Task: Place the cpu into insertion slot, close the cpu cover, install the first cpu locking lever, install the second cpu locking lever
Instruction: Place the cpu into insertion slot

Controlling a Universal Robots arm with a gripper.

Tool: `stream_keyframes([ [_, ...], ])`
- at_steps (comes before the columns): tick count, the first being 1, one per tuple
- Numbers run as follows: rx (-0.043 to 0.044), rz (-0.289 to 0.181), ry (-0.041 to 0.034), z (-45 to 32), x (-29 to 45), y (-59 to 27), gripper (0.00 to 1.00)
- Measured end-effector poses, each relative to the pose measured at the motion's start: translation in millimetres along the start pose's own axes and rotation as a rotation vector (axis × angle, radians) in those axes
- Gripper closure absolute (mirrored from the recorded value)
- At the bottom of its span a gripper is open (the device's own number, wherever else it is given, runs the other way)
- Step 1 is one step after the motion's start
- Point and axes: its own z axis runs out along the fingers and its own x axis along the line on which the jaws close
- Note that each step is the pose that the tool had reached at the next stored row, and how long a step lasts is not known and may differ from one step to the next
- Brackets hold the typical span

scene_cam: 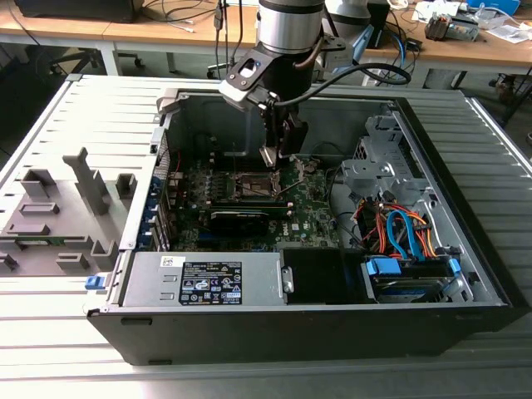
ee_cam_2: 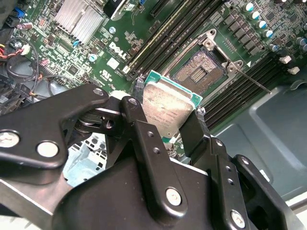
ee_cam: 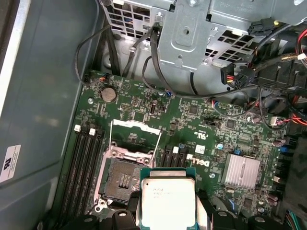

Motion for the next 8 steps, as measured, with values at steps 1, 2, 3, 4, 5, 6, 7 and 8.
stream_keyframes([
  [1,0.0003,0.003,-0.0004,0.0,0.0,0.0,0.46],
  [2,0.0004,0.004,-0.0006,0.0,0.0,0.0,0.46],
  [3,0.0006,0.006,-0.0009,0.0,0.0,0.0,0.46],
  [4,0.0008,0.008,-0.0012,0.0,0.0,0.0,0.46],
  [5,0.0009,0.009,-0.0014,0.0,0.0,0.0,0.46],
  [6,0.0012,0.012,-0.0018,0.0,0.0,0.0,0.46],
  [7,0.0014,0.014,-0.0020,0.0,0.0,0.0,0.46],
  [8,0.0016,0.016,-0.0023,0.0,0.0,0.0,0.46],
])
